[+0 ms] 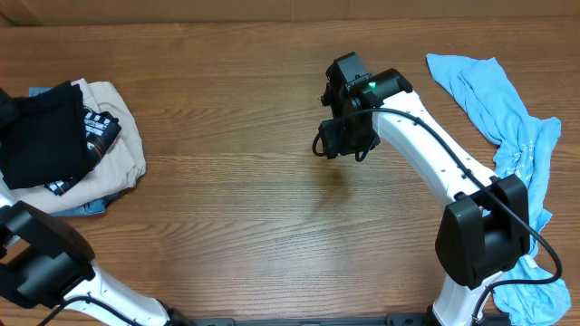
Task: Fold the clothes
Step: 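Release the bundle on the pile and raise the left gripper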
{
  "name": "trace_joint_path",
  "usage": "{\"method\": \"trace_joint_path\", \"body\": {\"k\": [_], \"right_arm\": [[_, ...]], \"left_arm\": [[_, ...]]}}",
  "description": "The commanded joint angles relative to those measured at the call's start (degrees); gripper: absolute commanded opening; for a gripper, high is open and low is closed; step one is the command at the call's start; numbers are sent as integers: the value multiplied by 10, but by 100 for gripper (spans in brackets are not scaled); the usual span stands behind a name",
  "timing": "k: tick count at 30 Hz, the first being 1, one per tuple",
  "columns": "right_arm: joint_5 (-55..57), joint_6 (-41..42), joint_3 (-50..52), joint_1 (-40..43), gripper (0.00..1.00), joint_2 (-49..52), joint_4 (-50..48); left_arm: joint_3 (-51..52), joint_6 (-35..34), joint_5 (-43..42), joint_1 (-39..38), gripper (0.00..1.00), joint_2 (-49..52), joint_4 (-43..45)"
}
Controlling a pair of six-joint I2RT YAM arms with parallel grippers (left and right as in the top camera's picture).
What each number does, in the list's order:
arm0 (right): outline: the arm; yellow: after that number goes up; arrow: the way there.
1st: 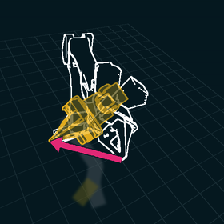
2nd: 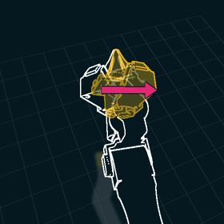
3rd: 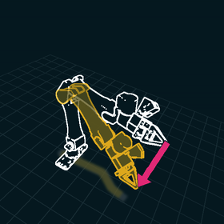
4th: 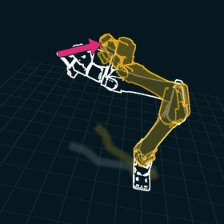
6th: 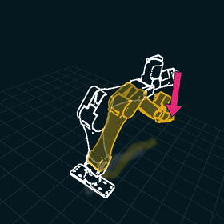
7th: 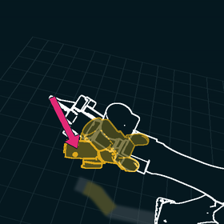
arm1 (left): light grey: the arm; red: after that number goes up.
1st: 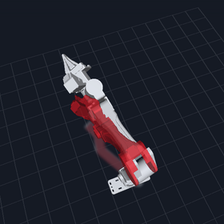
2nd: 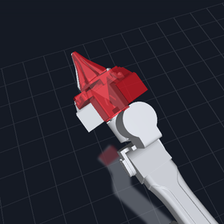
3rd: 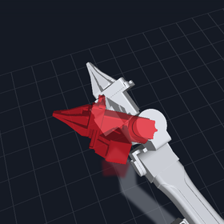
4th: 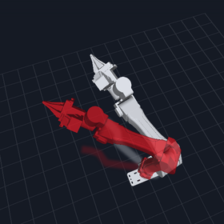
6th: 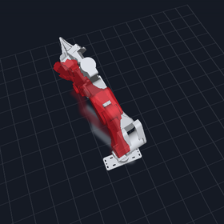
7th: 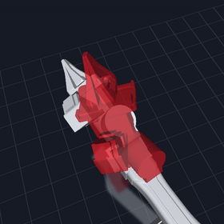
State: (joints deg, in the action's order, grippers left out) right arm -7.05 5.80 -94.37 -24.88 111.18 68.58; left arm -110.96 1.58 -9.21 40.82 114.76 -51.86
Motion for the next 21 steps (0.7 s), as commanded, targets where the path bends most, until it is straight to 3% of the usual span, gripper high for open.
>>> {"method": "trace_joint_path", "body": {"k": [1,9,11,16,17,19,21], "right_arm": [[-1,2,-1,-2,52,-3,1],[-1,3,-1,-2,52,-3,16],[-1,3,-1,-2,52,-3,16],[-1,3,-1,-2,52,-3,17],[-1,3,-1,-2,52,-3,18],[-1,2,-1,-2,52,-3,19],[-1,2,-1,-2,52,-3,19]], "left_arm": [[2,-7,7,-12,4,54,40],[2,-38,-14,-30,5,146,195],[2,-40,-16,-37,21,145,223],[-14,-40,-28,-52,83,145,257],[-19,-40,-28,-52,85,145,255],[-34,-40,-29,-52,100,145,244],[-67,-36,-29,-52,100,144,207]]}}
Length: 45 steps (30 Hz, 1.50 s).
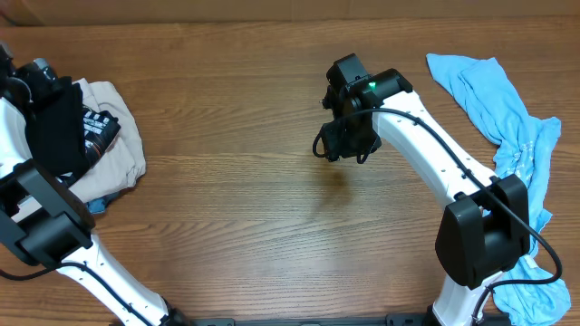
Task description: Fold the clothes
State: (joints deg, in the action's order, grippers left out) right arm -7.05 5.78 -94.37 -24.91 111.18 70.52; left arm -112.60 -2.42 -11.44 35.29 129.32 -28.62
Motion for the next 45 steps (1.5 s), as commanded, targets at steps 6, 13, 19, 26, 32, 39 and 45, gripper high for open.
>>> {"method": "trace_joint_path", "body": {"k": [6,13,19,26,32,39,45], "right_arm": [[-1,6,-2,-2,57,-3,-20],[-30,28,-31,4,75,-4,-86],[-31,28,-101,47,95,-4,-87],[-31,0,-112,132,100,-4,-152],[-31,0,-112,163,100,-4,-134],[-29,1,-111,164,100,-4,-162],[-28,54,-111,170,100,-17,-39]], "left_arm": [[-232,24,0,-9,100,-1,-235],[-377,47,19,-86,100,-1,-416],[-388,82,21,-215,100,-1,-513],[-388,82,101,-344,100,-1,-623],[-388,73,106,-382,100,-1,-672],[-386,36,86,-388,100,-1,-682],[-264,7,83,-407,100,-105,-682]]}}
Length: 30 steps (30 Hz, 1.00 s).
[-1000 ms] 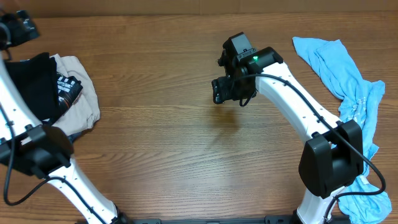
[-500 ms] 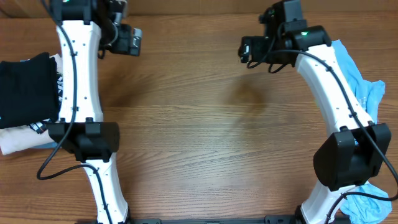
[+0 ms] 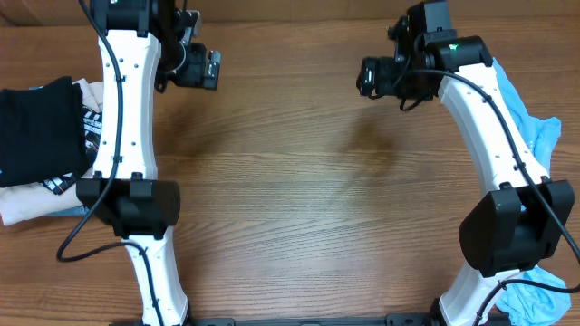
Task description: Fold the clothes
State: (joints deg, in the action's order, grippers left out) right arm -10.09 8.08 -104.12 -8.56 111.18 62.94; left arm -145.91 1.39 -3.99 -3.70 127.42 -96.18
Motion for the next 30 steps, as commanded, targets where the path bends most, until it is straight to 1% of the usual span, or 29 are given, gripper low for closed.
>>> {"method": "trace_joint_path", "body": {"k": [1,2,4,5,6,7,8,10,13,16,18,20,21,22,24,27,30], "right_arm": [[12,31,-14,8,100,-21,52],[24,31,-14,9,100,-23,58],[19,31,-14,10,100,-31,46],[19,31,-14,10,100,-32,42],[19,31,-14,10,100,-35,32],[19,31,-14,10,100,-35,26],[18,31,-14,10,100,-36,23],[14,42,-14,10,100,-36,24],[14,57,-14,10,100,-36,15],[17,19,-14,10,100,-38,19],[25,16,-14,10,100,-48,31],[26,16,-14,10,100,-70,45],[26,16,-14,10,100,-79,49],[35,16,-14,10,100,-98,58],[80,18,-13,10,100,-139,74],[100,15,-3,10,100,-195,81],[100,13,18,10,100,-259,77]], "left_arm": [[96,-41,23,-20,100,-108,-6],[118,-49,32,-22,100,-127,-6],[214,-50,28,-29,100,-199,-6],[235,-49,41,-30,100,-215,-6],[287,-48,78,-31,100,-257,-6],[308,-46,88,-31,100,-276,-6],[335,-47,95,-31,100,-302,-6],[410,-66,93,-30,100,-386,-6],[451,-69,94,-31,100,-457,-2],[481,-68,99,-31,100,-534,-6],[512,-64,104,-31,100,-611,4],[548,-47,116,-31,100,-706,35],[556,-42,124,-31,100,-728,42],[575,-37,137,-31,100,-781,58],[607,-32,148,-31,100,-842,79],[657,-30,169,-31,100,-887,103],[717,-31,152,-31,100,-905,156]]}}
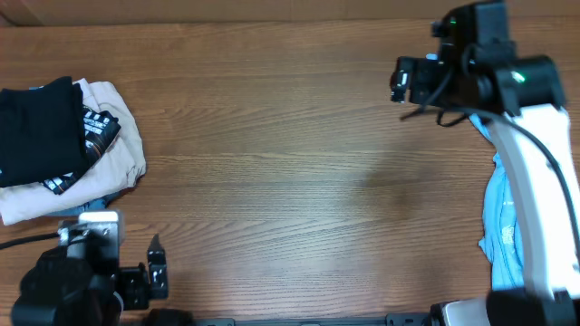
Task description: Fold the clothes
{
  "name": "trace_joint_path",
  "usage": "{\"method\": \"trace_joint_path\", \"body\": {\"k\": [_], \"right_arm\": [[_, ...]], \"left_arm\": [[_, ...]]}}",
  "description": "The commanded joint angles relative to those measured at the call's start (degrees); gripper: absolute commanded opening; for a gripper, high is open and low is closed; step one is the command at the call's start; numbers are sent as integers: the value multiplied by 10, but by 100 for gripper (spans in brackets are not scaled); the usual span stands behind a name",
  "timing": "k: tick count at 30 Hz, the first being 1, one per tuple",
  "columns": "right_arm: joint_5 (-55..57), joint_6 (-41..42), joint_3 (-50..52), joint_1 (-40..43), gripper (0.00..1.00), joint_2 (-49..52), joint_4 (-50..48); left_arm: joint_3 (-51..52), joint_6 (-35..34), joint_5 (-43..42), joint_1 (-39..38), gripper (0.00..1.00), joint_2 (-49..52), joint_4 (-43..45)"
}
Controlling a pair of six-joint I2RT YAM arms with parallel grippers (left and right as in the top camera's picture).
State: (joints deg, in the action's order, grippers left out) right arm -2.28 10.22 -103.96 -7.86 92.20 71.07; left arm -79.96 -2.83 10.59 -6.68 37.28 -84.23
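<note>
A stack of folded clothes lies at the table's left edge: a black garment (36, 131) on top, a beige one (122, 145) under it and a strip of blue at the bottom. A crumpled light blue garment (503, 213) lies along the right edge, largely hidden by the right arm. My right gripper (401, 81) hovers open and empty over the far right of the table, left of the blue garment's top end. My left gripper (156, 270) is low at the front left, below the stack, open and holding nothing.
Brown wooden table (290, 181) fills the view. The right arm's white links (544, 181) run down the right side over the blue garment. The left arm's dark base (63, 290) sits at the front left corner.
The left arm has gone from the far left of the table back to the front left corner. The right gripper has moved a little further right. The stack has not changed.
At first the left gripper was at the stack with the black garment while the right gripper hung over mid-table. Later the black garment lay flat on the stack, the left gripper was at the far left, the right gripper far right. Now both arms are withdrawn.
</note>
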Motion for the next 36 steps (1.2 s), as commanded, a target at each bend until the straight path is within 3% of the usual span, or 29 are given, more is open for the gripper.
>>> {"method": "trace_joint_path", "body": {"k": [1,6,16,31,36], "right_arm": [[22,-13,28,3,100,-95,-7],[20,-17,120,3,100,-221,-34],[21,-16,306,3,100,-438,-66],[21,22,313,3,100,-456,-19],[23,-46,313,3,100,-454,-60]], "left_arm": [[91,12,-2,-2,100,-7,75],[226,47,-16,-1,100,-7,238],[237,56,-16,-1,100,-6,242],[237,56,-16,-1,100,-6,242],[237,56,-16,-1,100,-6,242]]}}
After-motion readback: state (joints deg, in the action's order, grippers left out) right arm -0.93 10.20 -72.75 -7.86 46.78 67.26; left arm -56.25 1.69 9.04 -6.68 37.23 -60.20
